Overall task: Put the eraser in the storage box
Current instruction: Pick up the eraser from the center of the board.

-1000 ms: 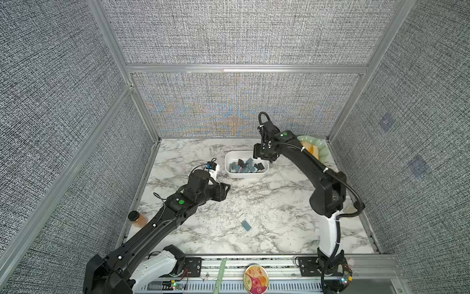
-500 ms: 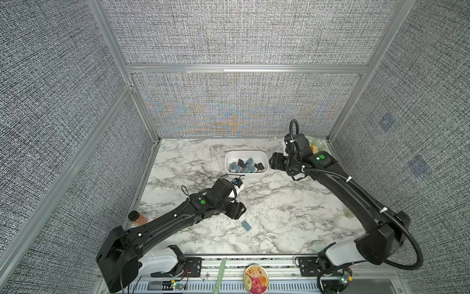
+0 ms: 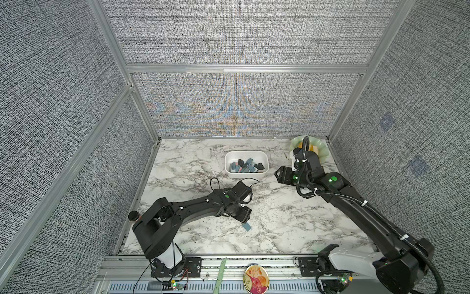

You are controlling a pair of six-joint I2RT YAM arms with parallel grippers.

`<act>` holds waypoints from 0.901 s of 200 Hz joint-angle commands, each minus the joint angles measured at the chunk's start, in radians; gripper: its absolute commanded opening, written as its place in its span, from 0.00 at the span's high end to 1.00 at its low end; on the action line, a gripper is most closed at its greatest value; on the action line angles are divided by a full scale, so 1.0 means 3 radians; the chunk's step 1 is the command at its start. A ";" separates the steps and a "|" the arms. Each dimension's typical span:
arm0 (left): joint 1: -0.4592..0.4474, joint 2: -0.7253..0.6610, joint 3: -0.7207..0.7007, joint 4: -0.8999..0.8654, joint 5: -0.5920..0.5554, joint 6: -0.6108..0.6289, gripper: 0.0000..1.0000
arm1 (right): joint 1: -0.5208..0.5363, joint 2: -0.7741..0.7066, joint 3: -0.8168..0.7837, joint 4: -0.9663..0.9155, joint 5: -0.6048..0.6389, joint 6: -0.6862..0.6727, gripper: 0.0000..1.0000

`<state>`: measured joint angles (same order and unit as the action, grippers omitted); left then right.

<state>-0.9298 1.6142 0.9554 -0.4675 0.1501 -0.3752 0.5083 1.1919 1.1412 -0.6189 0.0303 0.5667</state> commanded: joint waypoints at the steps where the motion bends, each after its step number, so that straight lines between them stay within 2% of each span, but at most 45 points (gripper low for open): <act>1: -0.0009 0.0100 0.0064 -0.0090 -0.0207 -0.0104 0.36 | 0.0003 -0.0079 -0.0064 0.0091 -0.0002 0.0039 0.31; 55: -0.0078 0.0318 0.0154 -0.0060 -0.0112 -0.0014 0.37 | 0.0003 -0.0179 -0.0188 0.0109 0.0027 0.0086 0.31; 109: -0.0107 0.0537 0.0314 -0.0330 -0.0476 -0.0206 0.38 | 0.0004 -0.0198 -0.0264 0.0131 0.0017 0.0125 0.31; 180: -0.0107 0.0595 0.0337 -0.0364 -0.0459 -0.0187 0.46 | 0.0002 -0.0229 -0.0301 0.0116 0.0039 0.0133 0.31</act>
<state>-0.9623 1.7931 1.0698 -0.5400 0.0147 -0.4297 0.5083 1.1294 1.0550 -0.5953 0.0284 0.5961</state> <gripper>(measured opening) 0.543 0.690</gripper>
